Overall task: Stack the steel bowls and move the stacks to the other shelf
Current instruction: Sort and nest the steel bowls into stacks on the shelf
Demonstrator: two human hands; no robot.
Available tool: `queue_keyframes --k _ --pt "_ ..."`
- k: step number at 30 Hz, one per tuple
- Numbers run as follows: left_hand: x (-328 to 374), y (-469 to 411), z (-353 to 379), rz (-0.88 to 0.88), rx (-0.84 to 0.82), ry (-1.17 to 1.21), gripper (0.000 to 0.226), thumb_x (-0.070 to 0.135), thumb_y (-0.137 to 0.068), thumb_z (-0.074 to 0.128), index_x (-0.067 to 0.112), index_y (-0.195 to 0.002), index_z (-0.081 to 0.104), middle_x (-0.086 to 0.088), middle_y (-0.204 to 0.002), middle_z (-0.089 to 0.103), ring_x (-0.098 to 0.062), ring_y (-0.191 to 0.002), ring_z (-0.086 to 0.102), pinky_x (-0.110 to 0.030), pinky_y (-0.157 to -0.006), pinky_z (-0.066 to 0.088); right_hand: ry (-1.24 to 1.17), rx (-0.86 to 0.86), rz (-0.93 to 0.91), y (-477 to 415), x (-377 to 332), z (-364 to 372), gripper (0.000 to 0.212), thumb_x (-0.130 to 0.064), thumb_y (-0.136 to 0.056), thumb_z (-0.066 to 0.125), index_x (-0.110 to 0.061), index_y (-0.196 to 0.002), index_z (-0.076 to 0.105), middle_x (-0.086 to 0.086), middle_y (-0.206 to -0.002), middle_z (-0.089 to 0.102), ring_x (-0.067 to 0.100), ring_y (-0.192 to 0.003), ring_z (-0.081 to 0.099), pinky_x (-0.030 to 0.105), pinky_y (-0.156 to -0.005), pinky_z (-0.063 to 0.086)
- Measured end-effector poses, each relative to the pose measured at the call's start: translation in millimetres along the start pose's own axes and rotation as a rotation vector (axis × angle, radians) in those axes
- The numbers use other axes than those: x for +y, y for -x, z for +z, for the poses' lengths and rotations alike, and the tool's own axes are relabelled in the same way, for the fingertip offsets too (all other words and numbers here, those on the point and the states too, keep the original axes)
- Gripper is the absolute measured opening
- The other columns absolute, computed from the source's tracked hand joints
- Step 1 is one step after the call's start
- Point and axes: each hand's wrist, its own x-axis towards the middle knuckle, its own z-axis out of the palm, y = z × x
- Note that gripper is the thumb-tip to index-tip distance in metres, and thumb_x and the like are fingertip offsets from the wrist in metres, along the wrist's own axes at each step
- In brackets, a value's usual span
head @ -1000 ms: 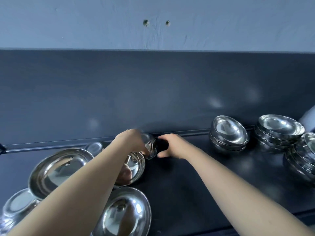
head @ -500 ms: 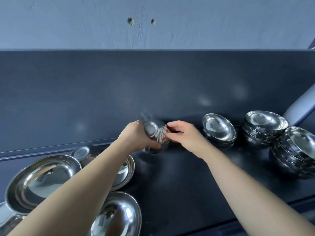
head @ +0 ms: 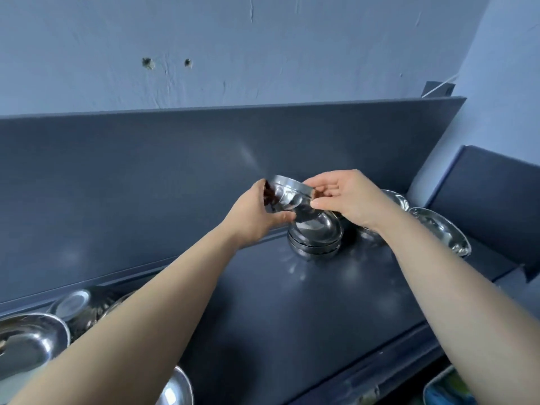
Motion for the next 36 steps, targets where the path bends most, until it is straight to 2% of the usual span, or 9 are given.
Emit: queue_keyframes --k 4,7,10,15,17,24,28,32,36 --pt "2.6 -15.8 24.5 0.004 -0.035 -0.098 0.044 0.036 -0.075 0.078 0.018 -0.108 0.056 0.009 -0.104 0.062 -0.012 -0.101 0.058 -0.026 -0.086 0.045 0.210 0.034 0.011 4.3 20.0 -15.2 0.038 0.006 -0.082 0.069 -0.031 -0.093 0.073 -0.008 -0.080 0.070 0.010 -0.076 0.065 0.022 -0.079 0.052" --pt "5.1 -21.3 39.3 0.005 -0.062 -0.203 0.041 0.036 -0.078 0.075 0.013 -0.106 0.055 0.004 -0.097 0.060 -0.018 -0.091 0.055 -0.026 -0.073 0.042 0.387 0.018 0.044 6.1 35.8 -17.2 0.031 -0.001 -0.084 0.068 -0.024 -0.104 0.076 -0.016 -0.080 0.067 -0.002 -0.073 0.060 0.006 -0.069 0.041" --pt "1.3 -23.7 51.0 0.016 -0.123 -0.266 0.029 0.030 -0.080 0.072 0.015 -0.089 0.049 0.005 -0.082 0.054 -0.019 -0.081 0.050 -0.025 -0.059 0.034 0.510 -0.027 0.069 10.1 49.4 -10.2 0.031 -0.003 -0.087 0.063 -0.025 -0.104 0.077 -0.011 -0.085 0.068 -0.003 -0.069 0.054 0.006 -0.064 0.037" --pt "-8.0 -19.4 53.3 0.079 -0.131 -0.288 0.030 0.026 -0.085 0.064 0.014 -0.112 0.059 0.001 -0.101 0.061 -0.021 -0.100 0.052 -0.025 -0.076 0.037 0.601 -0.074 0.095 14.1 62.2 2.1 0.029 -0.004 -0.090 0.062 -0.020 -0.110 0.075 -0.007 -0.113 0.070 0.014 -0.105 0.062 0.028 -0.093 0.047" --pt "-8.4 -15.1 49.6 0.069 -0.127 -0.306 0.024 0.027 -0.087 0.062 0.012 -0.106 0.059 0.000 -0.098 0.059 -0.021 -0.098 0.051 -0.026 -0.075 0.037 0.602 -0.071 0.107 15.4 62.0 3.6 0.031 -0.007 -0.089 0.064 -0.019 -0.116 0.072 -0.006 -0.122 0.068 0.016 -0.112 0.061 0.031 -0.097 0.046" --pt "-5.6 11.9 21.5 0.027 -0.063 -0.604 0.051 0.049 -0.089 0.056 0.007 -0.119 0.052 -0.005 -0.116 0.055 -0.026 -0.105 0.056 -0.039 -0.087 0.049 0.586 0.022 -0.103 14.0 34.1 28.7 0.028 -0.007 -0.087 0.065 -0.012 -0.113 0.072 -0.001 -0.122 0.069 0.021 -0.115 0.060 0.037 -0.097 0.047" --pt "-11.3 38.3 -7.8 -0.035 -0.009 -0.706 0.045 0.045 -0.090 0.055 0.008 -0.115 0.054 -0.005 -0.113 0.058 -0.027 -0.103 0.057 -0.036 -0.083 0.048 0.546 -0.096 -0.122 5.8 20.2 63.9 0.033 -0.014 -0.090 0.063 -0.015 -0.123 0.067 -0.004 -0.124 0.066 0.013 -0.103 0.057 0.022 -0.087 0.040" --pt "-30.6 73.1 -45.1 -0.186 0.020 -0.755 0.041 0.045 -0.086 0.056 0.010 -0.108 0.057 -0.002 -0.106 0.059 -0.025 -0.097 0.058 -0.037 -0.080 0.050 0.535 -0.253 -0.161 1.0 1.8 103.1 0.027 -0.016 -0.090 0.061 -0.019 -0.116 0.067 -0.005 -0.108 0.068 0.019 -0.094 0.060 0.034 -0.079 0.050" --pt "-51.7 114.8 -82.3 -0.338 0.078 -0.784 0.039 0.048 -0.083 0.059 0.013 -0.100 0.060 0.000 -0.097 0.061 -0.024 -0.092 0.059 -0.034 -0.074 0.049 0.467 -0.416 -0.170 1.4 -12.1 145.1 0.043 -0.028 -0.092 0.065 -0.023 -0.134 0.058 -0.008 -0.134 0.060 0.014 -0.123 0.054 0.029 -0.100 0.043"
